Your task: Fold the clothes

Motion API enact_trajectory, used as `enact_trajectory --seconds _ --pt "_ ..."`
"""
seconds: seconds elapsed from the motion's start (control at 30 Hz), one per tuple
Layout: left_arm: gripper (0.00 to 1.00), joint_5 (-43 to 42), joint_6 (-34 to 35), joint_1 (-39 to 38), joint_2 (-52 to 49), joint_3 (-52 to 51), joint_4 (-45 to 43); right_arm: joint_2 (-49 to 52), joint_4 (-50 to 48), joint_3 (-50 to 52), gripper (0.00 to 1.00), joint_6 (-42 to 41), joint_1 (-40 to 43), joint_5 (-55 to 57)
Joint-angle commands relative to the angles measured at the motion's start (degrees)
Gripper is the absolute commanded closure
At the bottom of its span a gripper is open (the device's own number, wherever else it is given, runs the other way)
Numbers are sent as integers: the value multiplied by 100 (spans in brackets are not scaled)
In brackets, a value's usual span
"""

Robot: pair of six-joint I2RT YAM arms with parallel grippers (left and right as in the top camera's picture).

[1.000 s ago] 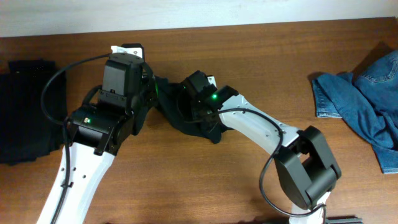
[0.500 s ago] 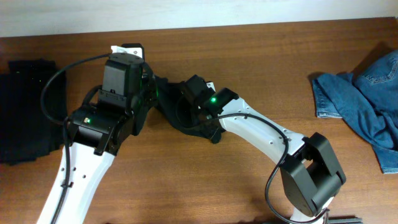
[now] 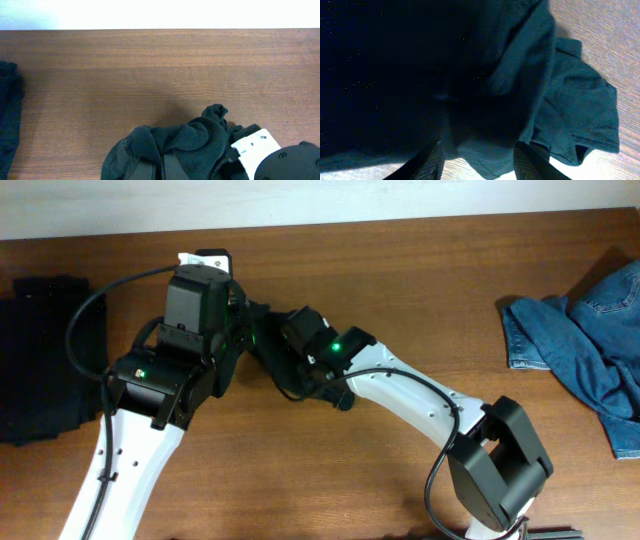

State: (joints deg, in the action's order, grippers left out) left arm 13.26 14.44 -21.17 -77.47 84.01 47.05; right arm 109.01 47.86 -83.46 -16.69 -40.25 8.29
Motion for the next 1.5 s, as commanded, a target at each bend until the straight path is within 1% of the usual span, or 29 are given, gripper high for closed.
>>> enact_trajectory --seconds 0.0,0.33,0.83,1.13,1.2,1.33,1.4,1.47 --pt "99 -44 55 -17 26 48 -55 -74 -31 -98 50 151 -63 33" --pt "99 -44 55 -17 37 48 -55 208 -295 -96 50 579 -61 273" --pt "99 -44 55 -17 116 50 -57 304 -420 -70 51 599 -61 745" --pt "99 -44 55 -17 197 50 -118 494 -420 -70 52 776 -61 835" --pt "99 -44 55 -17 197 50 -122 494 -413 -70 57 793 -61 1010" --pt "99 -42 55 -17 197 50 -122 494 -352 -70 85 857 -61 1086" --pt "99 -42 55 -17 197 50 -127 483 -350 -72 96 857 -61 1086" --pt "99 -42 55 -17 197 50 -127 437 -350 -85 96 855 -61 1086"
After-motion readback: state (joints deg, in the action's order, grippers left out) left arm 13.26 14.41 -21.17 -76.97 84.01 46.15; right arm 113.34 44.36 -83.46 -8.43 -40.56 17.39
